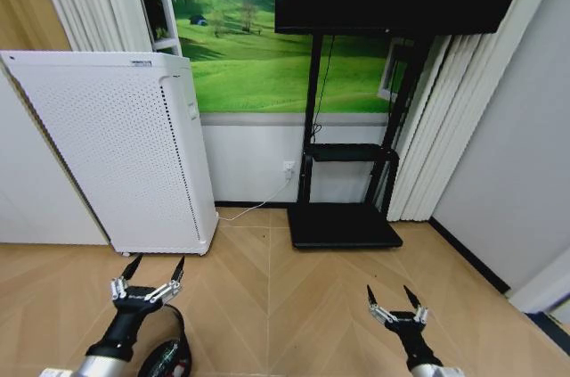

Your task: Pick up the trash bin and place the garbage on the floor into it.

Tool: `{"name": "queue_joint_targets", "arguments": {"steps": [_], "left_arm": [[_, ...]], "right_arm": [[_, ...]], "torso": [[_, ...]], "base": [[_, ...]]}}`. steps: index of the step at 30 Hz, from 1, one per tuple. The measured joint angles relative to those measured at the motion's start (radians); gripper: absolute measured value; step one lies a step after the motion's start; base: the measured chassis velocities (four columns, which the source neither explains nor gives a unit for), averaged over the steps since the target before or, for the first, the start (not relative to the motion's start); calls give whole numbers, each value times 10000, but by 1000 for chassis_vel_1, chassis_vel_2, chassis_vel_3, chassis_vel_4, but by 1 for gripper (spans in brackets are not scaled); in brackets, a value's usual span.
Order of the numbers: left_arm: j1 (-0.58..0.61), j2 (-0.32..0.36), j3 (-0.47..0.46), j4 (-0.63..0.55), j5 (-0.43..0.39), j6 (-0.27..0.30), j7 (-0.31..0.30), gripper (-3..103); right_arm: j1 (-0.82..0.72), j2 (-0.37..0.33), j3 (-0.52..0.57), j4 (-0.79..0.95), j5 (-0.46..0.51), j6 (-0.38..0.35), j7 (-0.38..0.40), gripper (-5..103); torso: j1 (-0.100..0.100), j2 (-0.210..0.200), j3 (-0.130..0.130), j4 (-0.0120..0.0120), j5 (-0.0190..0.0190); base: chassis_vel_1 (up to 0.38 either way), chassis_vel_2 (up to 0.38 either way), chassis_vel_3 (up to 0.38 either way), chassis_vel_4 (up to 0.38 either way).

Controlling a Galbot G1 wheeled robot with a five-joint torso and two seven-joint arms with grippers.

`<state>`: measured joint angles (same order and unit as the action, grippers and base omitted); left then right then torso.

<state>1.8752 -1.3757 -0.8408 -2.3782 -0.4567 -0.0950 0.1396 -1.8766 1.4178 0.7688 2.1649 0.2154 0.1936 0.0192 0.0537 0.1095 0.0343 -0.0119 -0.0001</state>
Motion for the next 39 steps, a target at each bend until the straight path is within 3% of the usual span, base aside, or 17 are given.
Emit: {"name": "queue_joint_targets", "arguments": {"steps": [14,32,39], "left_arm": [[60,-333,143,717,-49,-636,105,100],[89,-333,122,722,-40,-636,124,100],[93,-329,116,715,-40,-629,124,100]], "right_arm": [[-170,461,-188,634,121,-182,386,100],[-144,441,-202,713,137,-335,335,100],[-140,435,-203,703,138,-335,329,100]], "torso": [[0,0,0,0,0],[0,1,3,-1,1],[32,262,229,-1,1]], "base": [[0,0,0,0],[0,0,0,0],[0,0,0,0]]}}
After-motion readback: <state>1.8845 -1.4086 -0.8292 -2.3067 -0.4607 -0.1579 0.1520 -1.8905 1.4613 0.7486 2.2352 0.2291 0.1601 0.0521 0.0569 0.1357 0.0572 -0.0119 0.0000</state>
